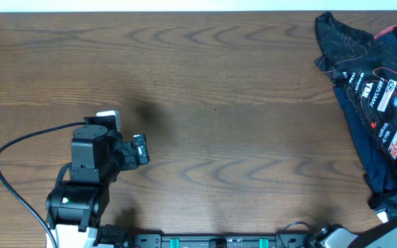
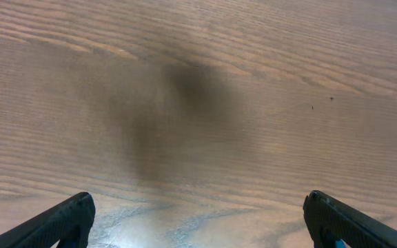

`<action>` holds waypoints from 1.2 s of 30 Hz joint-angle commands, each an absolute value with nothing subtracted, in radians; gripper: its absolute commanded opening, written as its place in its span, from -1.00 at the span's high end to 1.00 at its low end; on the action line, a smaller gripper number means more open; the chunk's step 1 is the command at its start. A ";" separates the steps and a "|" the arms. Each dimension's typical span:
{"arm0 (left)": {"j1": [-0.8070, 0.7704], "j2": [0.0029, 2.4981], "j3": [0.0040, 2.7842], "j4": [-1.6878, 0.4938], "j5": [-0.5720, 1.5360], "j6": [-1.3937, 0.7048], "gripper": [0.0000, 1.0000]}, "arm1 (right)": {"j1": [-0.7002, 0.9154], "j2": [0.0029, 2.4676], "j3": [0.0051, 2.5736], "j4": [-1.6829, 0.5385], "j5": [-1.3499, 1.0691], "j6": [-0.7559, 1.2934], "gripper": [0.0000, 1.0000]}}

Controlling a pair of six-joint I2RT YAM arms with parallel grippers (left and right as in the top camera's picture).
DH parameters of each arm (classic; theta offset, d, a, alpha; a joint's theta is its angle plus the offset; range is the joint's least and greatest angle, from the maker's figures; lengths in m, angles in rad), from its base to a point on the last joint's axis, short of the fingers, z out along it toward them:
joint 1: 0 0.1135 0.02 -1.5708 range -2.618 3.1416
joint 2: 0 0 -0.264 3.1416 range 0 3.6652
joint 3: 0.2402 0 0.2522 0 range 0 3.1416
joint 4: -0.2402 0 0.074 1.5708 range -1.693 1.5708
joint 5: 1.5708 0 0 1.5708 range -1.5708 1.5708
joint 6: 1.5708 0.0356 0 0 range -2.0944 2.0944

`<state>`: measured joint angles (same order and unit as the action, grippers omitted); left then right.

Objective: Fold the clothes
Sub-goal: 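Move the right gripper toward the black jersey in the clothes pile, then grasp the black jersey with the right gripper and pull it left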

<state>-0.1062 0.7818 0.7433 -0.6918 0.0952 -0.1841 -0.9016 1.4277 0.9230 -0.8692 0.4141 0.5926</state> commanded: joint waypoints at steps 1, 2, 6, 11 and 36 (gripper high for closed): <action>-0.101 0.779 0.765 -0.693 0.098 -0.193 -0.96 | -0.939 1.492 0.934 -0.841 0.354 0.613 -0.96; -0.101 0.779 0.765 -0.693 0.098 -0.193 -0.96 | -0.942 1.508 0.934 -0.827 0.354 0.613 -0.96; -0.101 0.780 0.765 -0.696 0.098 -0.194 -0.96 | -0.942 1.529 0.935 -0.796 0.332 0.611 -0.39; -0.101 0.780 0.765 -0.695 0.098 -0.193 -0.96 | -0.942 1.508 0.936 -0.796 0.289 0.585 0.98; -0.101 0.780 0.765 -0.695 0.098 -0.194 -0.96 | -0.014 1.246 1.018 -1.010 -0.423 0.068 0.90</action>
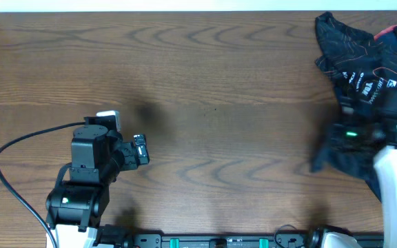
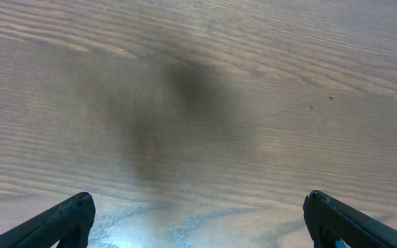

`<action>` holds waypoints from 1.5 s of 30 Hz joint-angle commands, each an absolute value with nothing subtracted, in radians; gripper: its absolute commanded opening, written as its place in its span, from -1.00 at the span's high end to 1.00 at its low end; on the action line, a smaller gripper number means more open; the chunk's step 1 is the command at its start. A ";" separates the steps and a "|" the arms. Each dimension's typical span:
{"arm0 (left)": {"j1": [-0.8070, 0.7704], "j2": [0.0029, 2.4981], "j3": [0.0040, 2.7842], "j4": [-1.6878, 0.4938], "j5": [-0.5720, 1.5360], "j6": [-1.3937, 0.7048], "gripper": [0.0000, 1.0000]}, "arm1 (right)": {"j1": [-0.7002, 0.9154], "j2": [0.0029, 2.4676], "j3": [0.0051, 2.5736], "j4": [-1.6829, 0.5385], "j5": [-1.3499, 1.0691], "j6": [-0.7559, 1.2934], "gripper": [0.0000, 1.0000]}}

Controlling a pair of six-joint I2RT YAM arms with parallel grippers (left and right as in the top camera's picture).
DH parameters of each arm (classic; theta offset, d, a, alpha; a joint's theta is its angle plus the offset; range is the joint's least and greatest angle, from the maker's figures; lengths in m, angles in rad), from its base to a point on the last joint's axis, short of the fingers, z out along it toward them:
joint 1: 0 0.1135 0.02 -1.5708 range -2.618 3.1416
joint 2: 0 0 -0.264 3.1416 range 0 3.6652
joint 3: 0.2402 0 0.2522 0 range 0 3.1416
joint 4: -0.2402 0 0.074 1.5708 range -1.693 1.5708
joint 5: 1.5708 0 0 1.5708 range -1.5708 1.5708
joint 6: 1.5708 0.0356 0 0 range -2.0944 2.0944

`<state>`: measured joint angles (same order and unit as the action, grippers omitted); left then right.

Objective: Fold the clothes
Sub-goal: 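Grasp the black jersey with the right gripper and pull it left, then grasp the jersey end with the left gripper and drag it left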

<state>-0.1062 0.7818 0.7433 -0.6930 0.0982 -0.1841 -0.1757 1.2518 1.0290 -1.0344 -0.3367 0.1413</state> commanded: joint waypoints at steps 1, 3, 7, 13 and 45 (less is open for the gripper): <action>-0.101 0.780 0.765 -0.695 0.098 -0.194 -0.96 | 0.066 1.250 1.018 -0.977 -0.423 0.068 0.90; -0.101 0.780 0.765 -0.695 0.098 -0.194 -0.96 | 0.196 1.259 1.018 -0.912 -0.421 0.060 0.89; -0.101 0.780 0.765 -0.695 0.098 -0.194 -0.96 | 0.443 1.306 1.018 -0.732 -0.411 0.058 0.78; -0.101 0.781 0.765 -0.694 0.098 -0.194 -0.96 | 0.609 1.389 1.018 -0.506 -0.196 0.124 -0.33; -0.663 1.676 0.736 -0.064 0.437 -0.939 -0.98 | -0.055 1.056 1.035 -0.944 0.333 0.343 -0.98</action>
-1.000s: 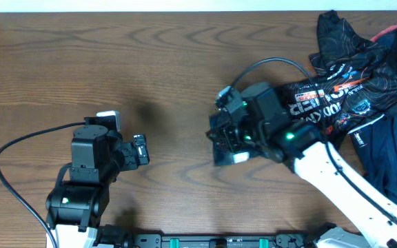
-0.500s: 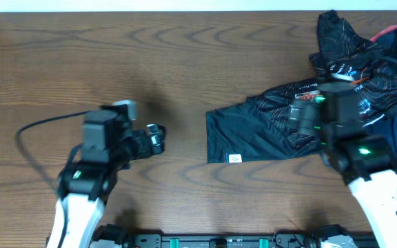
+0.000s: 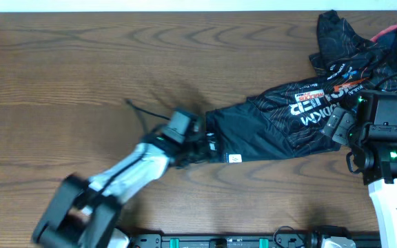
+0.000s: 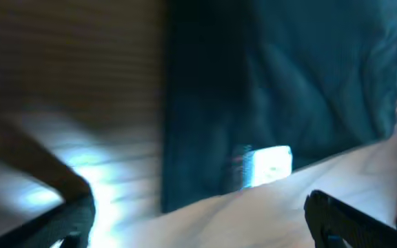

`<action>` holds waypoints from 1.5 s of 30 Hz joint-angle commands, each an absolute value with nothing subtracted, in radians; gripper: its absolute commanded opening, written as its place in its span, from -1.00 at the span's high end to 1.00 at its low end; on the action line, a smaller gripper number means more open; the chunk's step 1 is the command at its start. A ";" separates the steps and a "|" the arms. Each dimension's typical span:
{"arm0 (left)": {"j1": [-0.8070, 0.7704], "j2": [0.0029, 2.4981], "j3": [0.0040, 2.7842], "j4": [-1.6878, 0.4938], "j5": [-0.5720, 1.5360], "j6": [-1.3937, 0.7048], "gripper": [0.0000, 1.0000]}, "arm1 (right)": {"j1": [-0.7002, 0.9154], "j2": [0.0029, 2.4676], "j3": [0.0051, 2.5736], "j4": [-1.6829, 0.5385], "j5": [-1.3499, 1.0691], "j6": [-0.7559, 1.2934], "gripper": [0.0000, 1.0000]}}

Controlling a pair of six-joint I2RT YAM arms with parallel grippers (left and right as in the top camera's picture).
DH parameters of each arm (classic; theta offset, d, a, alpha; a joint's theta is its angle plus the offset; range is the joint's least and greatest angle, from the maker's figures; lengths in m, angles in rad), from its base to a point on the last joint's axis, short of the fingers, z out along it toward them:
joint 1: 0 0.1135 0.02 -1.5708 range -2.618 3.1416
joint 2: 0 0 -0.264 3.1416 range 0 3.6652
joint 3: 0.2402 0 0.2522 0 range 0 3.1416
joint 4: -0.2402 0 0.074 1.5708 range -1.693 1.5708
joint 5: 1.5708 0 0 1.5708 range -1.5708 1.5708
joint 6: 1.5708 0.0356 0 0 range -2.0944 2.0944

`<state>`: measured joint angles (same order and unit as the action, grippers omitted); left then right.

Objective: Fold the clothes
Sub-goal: 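Grasp the jersey end with the left gripper and drag it left, then lay the jersey on the table center and release with left gripper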

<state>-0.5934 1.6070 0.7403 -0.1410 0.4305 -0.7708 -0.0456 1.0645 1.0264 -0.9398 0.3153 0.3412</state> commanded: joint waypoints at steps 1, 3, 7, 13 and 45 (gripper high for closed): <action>-0.689 1.705 0.736 0.002 0.437 -0.966 -0.96 | -0.055 1.056 1.035 -0.945 0.333 0.343 -0.99; -0.742 1.766 0.736 0.153 0.432 -0.994 -0.86 | -0.055 1.056 1.035 -0.951 0.333 0.343 -0.98; -0.794 1.851 0.736 0.356 0.362 -0.993 -0.14 | -0.055 1.056 1.035 -0.971 0.333 0.343 -0.98; -0.693 1.825 0.737 0.341 0.280 -0.847 0.88 | -0.056 1.056 1.035 -1.002 0.333 0.335 -0.99; 0.057 1.444 0.826 -0.371 0.384 -0.560 -0.96 | -0.056 1.056 1.035 -1.011 0.333 0.320 -0.99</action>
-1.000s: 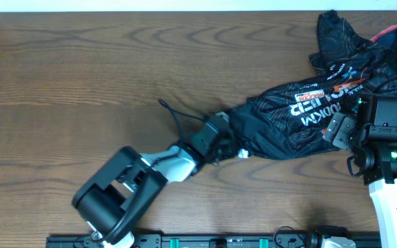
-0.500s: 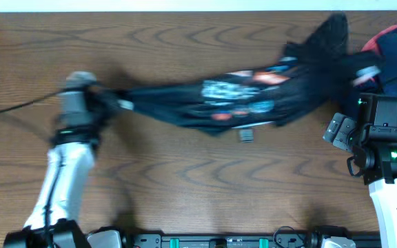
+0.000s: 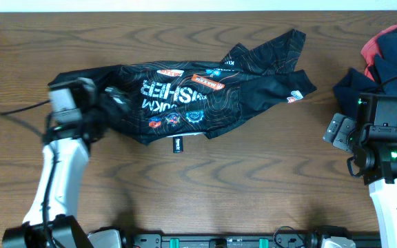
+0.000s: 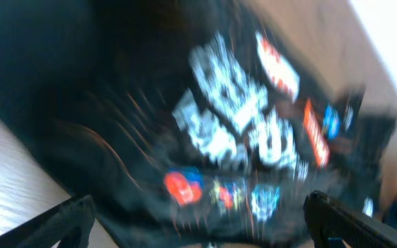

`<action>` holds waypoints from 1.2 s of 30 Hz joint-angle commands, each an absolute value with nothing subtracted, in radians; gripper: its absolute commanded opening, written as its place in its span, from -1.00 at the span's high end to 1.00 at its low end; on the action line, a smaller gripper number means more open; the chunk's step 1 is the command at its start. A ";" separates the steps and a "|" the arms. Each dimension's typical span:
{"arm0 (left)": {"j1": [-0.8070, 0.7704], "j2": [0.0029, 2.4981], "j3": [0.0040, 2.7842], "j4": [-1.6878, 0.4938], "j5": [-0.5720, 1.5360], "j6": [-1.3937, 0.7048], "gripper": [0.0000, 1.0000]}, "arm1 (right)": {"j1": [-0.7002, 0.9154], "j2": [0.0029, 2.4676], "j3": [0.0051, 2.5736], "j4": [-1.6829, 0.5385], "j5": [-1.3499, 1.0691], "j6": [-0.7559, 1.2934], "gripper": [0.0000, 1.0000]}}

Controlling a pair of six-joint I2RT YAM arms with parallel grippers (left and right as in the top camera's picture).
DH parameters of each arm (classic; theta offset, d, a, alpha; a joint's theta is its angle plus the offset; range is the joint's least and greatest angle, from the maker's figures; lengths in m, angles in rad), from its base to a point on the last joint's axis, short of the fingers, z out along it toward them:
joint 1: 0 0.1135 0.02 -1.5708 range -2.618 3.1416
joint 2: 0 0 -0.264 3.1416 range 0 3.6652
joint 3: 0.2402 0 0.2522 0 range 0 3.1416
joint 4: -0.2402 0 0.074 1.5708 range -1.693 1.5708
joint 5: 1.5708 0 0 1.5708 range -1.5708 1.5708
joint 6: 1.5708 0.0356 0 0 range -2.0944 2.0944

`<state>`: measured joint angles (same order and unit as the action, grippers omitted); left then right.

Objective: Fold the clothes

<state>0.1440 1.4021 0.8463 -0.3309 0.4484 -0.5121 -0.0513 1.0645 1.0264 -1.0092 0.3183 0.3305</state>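
A black jersey (image 3: 185, 89) with white, orange and blue logos lies crumpled across the upper middle of the table, a white tag at its near edge. My left gripper (image 3: 110, 102) is at the jersey's left end. In the blurred left wrist view the left gripper (image 4: 198, 227) is open, with its fingertips (image 4: 74, 213) far apart above the printed cloth (image 4: 240, 138). My right gripper (image 3: 336, 129) hovers over bare wood at the right, apart from the jersey; the overhead view does not show how its jaws stand.
More clothes, red and navy, are piled (image 3: 391, 55) at the far right edge behind the right arm (image 3: 384, 155). Bare wooden table (image 3: 240, 186) runs along the front. The left arm's cable trails at the left.
The jersey, then stretched from the right pile to the table's middle, now lies left of centre, apart from the pile. My left arm has moved to the far left. The right arm is unmoved.
At first my left gripper hung open over bare wood at the front left, with all the clothes piled at the right. Then the right arm was over that pile. Later the jersey lay stretched toward the middle with the left gripper at its end. Now it lies left of centre.
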 commanded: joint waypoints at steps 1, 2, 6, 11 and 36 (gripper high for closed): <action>0.015 1.468 0.818 -0.399 0.318 -0.617 -0.96 | -0.056 1.056 1.035 -1.013 0.333 0.320 -0.99; -0.021 1.498 0.811 -0.421 0.265 -0.675 -0.96 | -0.056 1.056 1.035 -1.015 0.333 0.320 -0.98; -0.102 1.612 0.804 -0.429 0.234 -0.794 -0.96 | -0.056 1.056 1.035 -1.023 0.333 0.313 -0.99; -0.121 1.713 0.804 -0.393 0.178 -0.810 -0.95 | -0.056 1.056 1.035 -1.026 0.333 0.313 -0.98; 0.432 1.538 0.966 -0.750 0.384 -0.591 -0.51 | -0.056 1.061 1.035 -1.033 0.332 0.313 -0.98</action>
